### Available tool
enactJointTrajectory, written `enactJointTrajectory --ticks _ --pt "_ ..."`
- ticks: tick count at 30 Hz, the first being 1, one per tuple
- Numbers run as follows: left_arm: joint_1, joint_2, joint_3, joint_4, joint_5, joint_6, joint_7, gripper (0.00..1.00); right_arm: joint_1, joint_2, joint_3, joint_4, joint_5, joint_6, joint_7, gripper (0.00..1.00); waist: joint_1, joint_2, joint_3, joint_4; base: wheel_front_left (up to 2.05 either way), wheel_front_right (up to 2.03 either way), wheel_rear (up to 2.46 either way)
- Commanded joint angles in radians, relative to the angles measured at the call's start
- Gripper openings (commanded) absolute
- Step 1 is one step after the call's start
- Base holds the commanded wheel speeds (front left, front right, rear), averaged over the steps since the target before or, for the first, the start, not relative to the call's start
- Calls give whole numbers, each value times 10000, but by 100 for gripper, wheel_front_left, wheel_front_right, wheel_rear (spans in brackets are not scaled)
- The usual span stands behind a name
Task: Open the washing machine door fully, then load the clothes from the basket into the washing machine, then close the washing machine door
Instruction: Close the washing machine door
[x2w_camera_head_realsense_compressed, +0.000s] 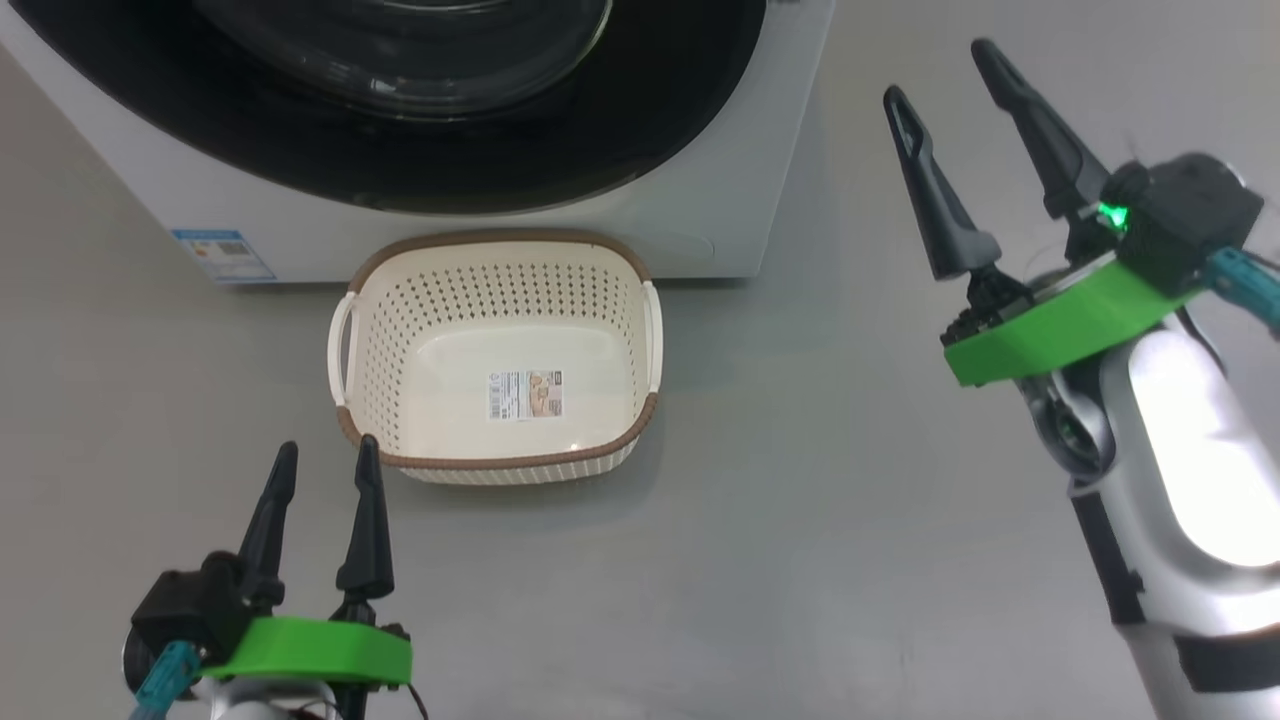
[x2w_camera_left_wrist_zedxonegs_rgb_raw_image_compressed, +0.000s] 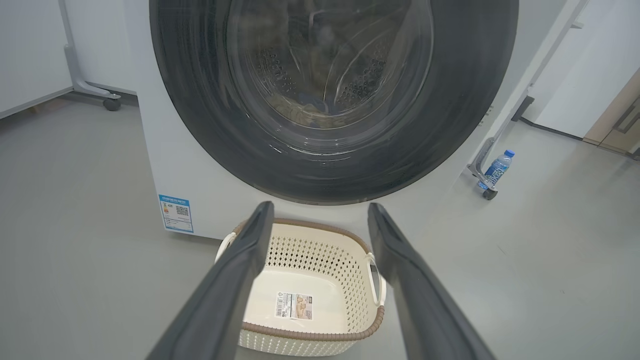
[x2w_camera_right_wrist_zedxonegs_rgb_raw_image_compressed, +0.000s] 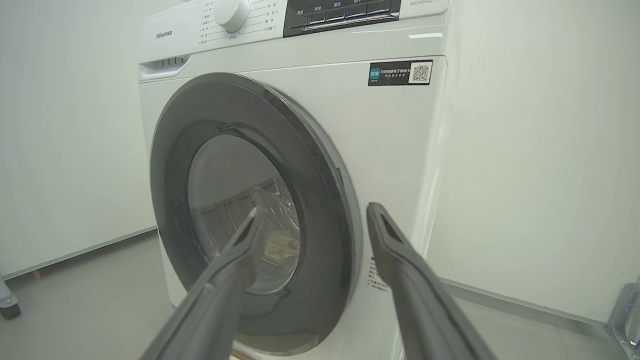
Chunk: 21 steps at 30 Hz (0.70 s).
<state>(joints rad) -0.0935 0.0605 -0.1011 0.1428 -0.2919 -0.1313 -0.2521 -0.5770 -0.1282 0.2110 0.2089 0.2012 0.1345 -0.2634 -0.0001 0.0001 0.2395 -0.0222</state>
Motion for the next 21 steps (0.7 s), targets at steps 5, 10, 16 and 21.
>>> enactJointTrajectory --ticks 5,10,16,21 --pt "205 1 471 -191 -65 6 -97 100 1183 0 -57 -652 33 -38 16 100 1 -1 -684 -153 0 0 0" --pt "418 -29 493 -155 -92 6 -97 100 2275 43 -485 -879 -17 -38 16 100 1 -1 -924 -232 0 0 0" --pt "629 -45 581 -160 -74 6 -97 100 3277 153 -891 -1079 -111 -38 16 100 1 -1 -1051 -365 0 0 0" --pt "760 -52 657 -163 -66 6 -97 100 3888 255 -1135 -1262 -168 -38 16 100 1 -1 -1082 -455 0 0 0"
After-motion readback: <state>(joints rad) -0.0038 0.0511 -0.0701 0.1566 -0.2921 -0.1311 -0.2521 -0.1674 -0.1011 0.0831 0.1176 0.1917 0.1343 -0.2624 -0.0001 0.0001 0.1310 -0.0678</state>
